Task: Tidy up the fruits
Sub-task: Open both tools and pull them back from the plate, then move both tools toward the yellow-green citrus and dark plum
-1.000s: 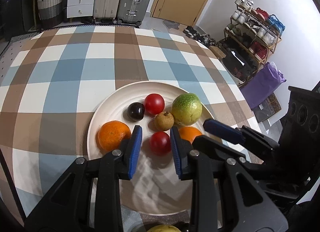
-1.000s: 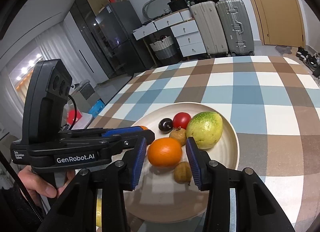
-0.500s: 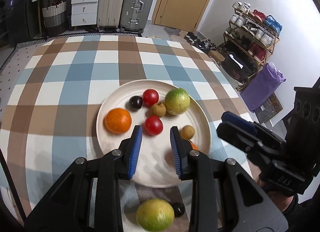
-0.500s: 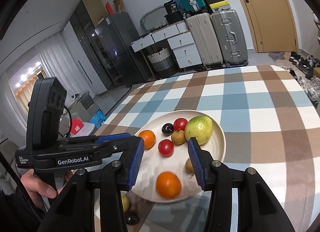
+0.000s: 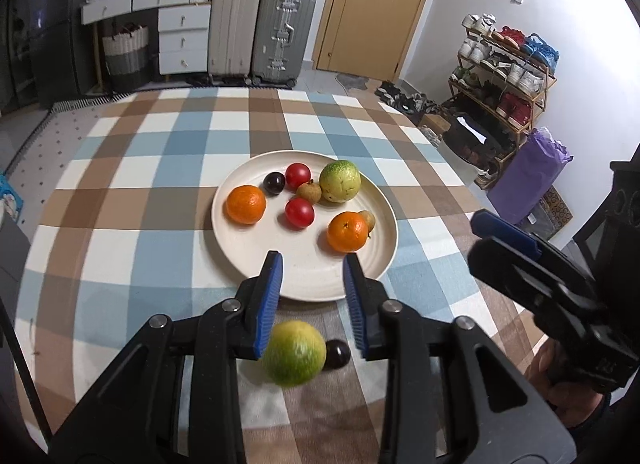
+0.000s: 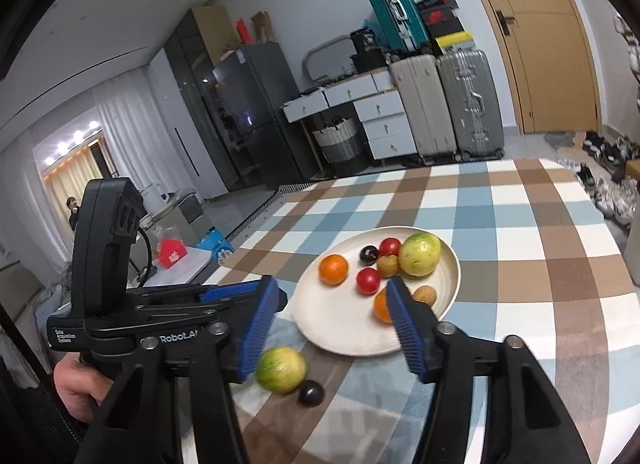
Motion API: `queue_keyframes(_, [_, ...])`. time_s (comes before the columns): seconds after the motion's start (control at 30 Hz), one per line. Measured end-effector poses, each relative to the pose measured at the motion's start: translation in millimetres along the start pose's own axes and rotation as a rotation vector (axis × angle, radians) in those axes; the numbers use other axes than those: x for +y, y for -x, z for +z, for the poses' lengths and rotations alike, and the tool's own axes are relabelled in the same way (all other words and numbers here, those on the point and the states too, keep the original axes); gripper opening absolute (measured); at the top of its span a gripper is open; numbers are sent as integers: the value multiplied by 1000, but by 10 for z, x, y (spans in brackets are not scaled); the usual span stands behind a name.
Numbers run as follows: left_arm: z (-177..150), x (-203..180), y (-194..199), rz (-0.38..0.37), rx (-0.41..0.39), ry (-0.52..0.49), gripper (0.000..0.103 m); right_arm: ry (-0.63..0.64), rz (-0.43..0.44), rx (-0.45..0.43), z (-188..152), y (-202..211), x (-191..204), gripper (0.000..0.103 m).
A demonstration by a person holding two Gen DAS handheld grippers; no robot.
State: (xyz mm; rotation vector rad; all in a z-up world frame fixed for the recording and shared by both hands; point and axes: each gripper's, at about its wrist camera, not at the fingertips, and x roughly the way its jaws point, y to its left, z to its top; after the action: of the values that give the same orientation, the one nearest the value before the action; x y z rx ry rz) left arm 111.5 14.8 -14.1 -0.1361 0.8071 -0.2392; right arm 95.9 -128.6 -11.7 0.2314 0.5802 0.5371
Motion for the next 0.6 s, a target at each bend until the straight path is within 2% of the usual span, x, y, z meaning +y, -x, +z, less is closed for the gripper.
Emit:
queue_keyframes(0.07, [-39,-8,98,18,-14,6,45,8,4,-13,-35,75,76,66])
queue_keyframes(0.2, [-174,-48,371,46,-53,7,56,12,-2,-31,-113,213,183,73])
queue_keyframes(0.27, [-245,-74,493,74,-77,1,70,8,-1,-42,-161,273,224,76])
queue_keyframes(0.33, [-319,-89,602,96,-99,-3,78,4,1,-47,-203,319,254,78])
queue_keyframes(0.6, [-575,-65,842,140,-122,18,84,7,10,-72,-345,501,353,89])
